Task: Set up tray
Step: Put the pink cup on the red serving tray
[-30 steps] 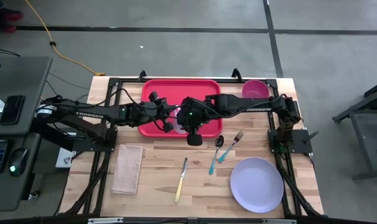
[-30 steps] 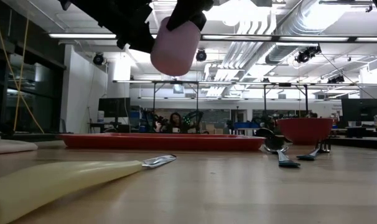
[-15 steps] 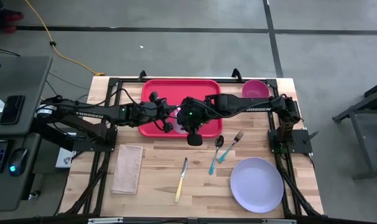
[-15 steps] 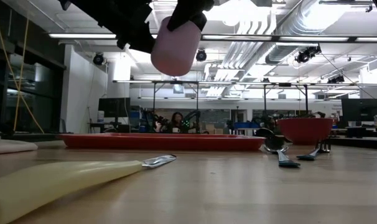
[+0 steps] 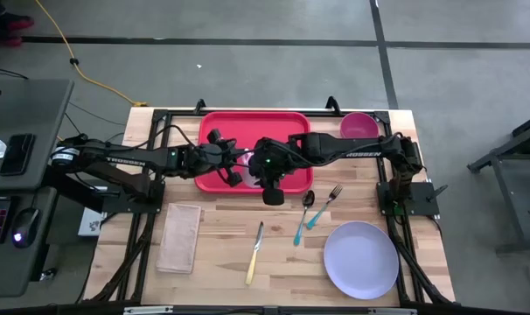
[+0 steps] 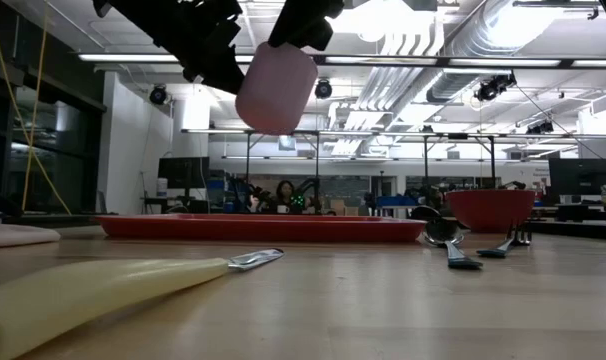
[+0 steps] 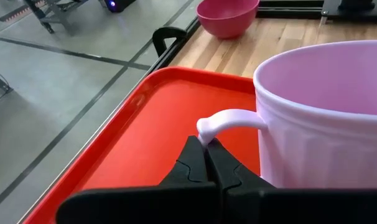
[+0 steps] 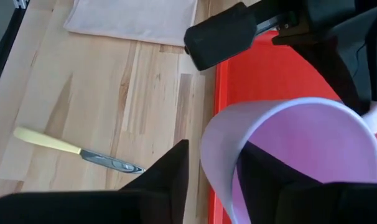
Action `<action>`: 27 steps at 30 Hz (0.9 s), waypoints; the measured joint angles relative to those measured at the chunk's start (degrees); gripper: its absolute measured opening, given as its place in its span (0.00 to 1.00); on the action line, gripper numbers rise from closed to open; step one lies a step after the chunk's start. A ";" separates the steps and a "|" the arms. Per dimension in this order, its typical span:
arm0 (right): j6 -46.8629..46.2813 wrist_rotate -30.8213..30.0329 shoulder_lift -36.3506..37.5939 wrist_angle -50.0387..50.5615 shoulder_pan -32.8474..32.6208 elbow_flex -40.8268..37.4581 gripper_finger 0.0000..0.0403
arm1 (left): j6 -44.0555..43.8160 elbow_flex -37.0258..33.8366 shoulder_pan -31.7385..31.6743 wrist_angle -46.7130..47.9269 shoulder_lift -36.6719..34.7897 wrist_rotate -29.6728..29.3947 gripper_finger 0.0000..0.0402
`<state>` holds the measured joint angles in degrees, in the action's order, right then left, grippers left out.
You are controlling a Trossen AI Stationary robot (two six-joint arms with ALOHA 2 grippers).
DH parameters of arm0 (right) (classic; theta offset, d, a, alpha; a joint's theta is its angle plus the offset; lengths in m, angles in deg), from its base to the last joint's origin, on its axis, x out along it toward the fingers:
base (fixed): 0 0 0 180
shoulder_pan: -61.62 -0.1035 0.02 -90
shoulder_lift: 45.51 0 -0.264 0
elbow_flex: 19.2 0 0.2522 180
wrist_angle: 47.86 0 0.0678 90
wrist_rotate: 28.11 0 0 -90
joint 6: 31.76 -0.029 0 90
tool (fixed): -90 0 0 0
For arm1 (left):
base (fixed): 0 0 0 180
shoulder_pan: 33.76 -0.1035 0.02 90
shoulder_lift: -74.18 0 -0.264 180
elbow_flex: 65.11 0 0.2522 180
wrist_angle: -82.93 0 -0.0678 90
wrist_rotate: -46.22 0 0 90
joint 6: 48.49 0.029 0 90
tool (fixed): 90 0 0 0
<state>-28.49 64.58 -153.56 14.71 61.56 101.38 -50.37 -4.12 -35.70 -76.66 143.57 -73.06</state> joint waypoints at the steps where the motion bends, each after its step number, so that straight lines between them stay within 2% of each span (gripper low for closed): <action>1: 0.02 -0.34 0.00 0.00 0.01 0.00 0.29 | 0.03 0.00 0.00 0.01 0.00 0.00 0.02; 9: 0.73 -1.47 0.00 -0.13 0.05 -0.02 0.30 | 0.07 0.00 0.00 4.12 0.80 -0.49 0.02; 12: 0.83 -3.60 0.00 -0.15 0.05 -0.02 0.31 | -0.04 -0.04 0.00 5.61 1.06 -0.57 0.02; 18: 0.84 -6.43 0.00 0.12 0.05 -0.02 0.31 | -1.90 0.00 -0.10 8.94 1.04 -4.33 0.02; 27: 1.16 -7.10 0.00 3.10 0.05 -0.02 0.31 | -4.58 0.00 -5.62 11.99 1.01 -3.37 0.02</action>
<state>-27.33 57.48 -153.56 17.81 61.61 101.36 -54.95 -4.12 -41.32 -64.67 144.57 -76.43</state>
